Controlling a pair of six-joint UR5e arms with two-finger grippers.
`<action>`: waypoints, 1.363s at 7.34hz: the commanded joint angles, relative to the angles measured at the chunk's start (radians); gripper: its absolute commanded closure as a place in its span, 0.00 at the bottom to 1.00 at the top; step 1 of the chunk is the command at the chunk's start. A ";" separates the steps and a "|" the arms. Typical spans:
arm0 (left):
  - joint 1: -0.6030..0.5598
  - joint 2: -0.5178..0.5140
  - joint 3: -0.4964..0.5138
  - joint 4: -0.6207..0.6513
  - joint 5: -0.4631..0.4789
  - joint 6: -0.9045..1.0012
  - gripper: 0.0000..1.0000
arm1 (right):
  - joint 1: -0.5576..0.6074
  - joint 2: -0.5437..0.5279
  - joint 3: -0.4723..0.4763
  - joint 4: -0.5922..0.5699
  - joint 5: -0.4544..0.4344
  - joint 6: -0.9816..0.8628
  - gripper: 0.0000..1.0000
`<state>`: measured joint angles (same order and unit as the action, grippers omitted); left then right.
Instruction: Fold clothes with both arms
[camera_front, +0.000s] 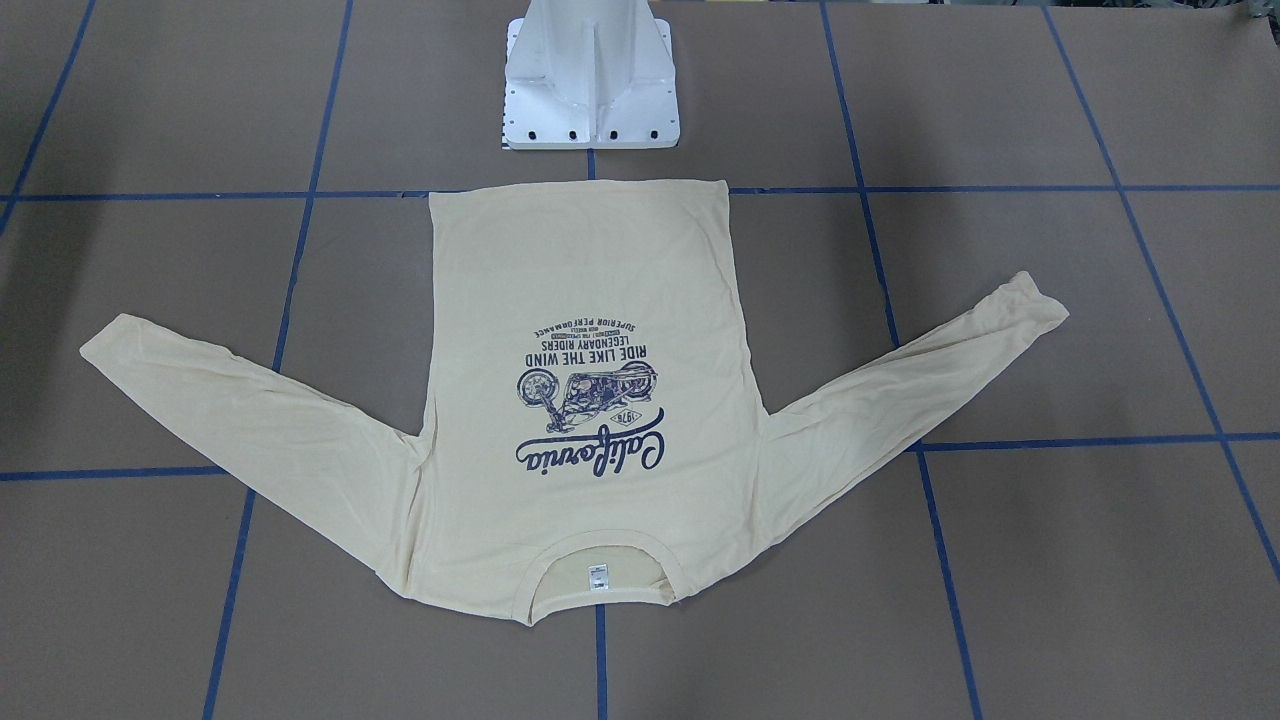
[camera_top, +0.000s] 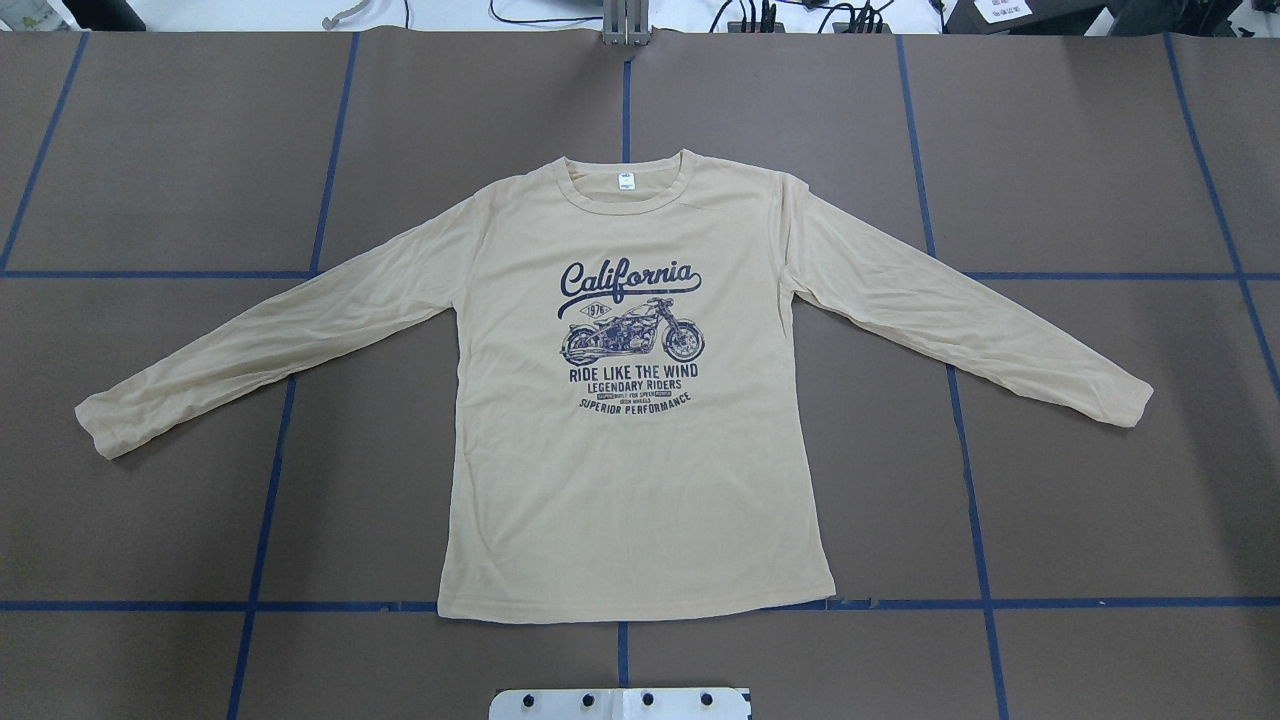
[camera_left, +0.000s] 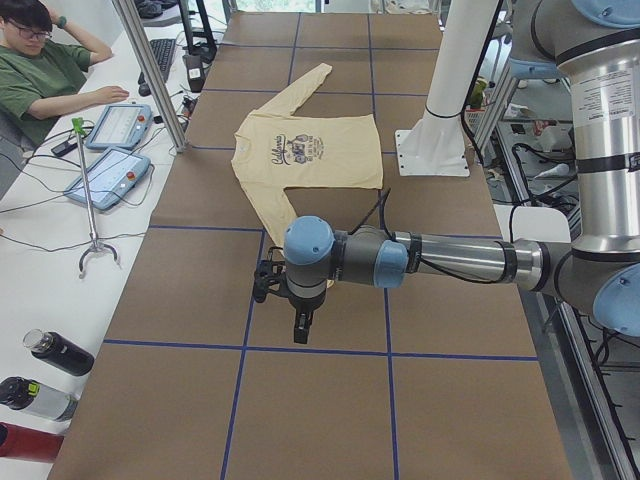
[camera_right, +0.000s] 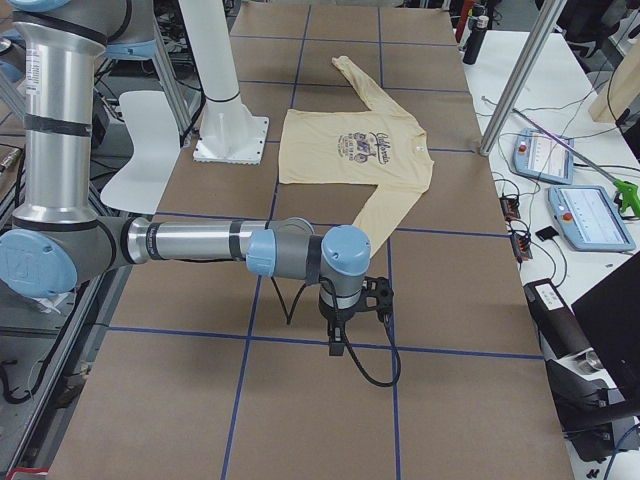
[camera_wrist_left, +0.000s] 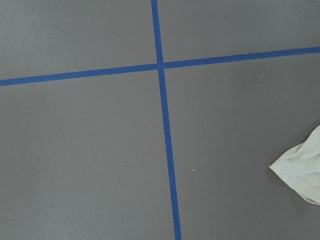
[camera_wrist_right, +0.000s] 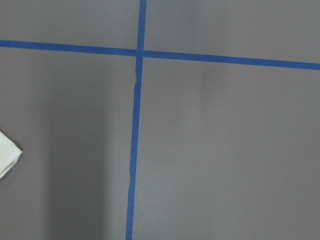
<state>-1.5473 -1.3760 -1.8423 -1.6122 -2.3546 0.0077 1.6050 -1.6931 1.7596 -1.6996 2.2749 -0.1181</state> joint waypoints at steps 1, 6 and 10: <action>0.001 0.000 -0.002 -0.002 0.000 0.002 0.00 | 0.001 0.001 0.000 0.000 0.000 0.000 0.00; 0.003 -0.028 -0.061 -0.049 -0.009 0.003 0.00 | -0.023 0.020 0.009 0.002 0.003 0.012 0.00; 0.004 -0.232 0.085 -0.235 -0.011 -0.009 0.00 | -0.036 0.024 -0.011 0.214 0.034 0.041 0.00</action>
<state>-1.5435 -1.5365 -1.8248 -1.8229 -2.3589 -0.0021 1.5729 -1.6702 1.7524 -1.5367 2.3026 -0.0883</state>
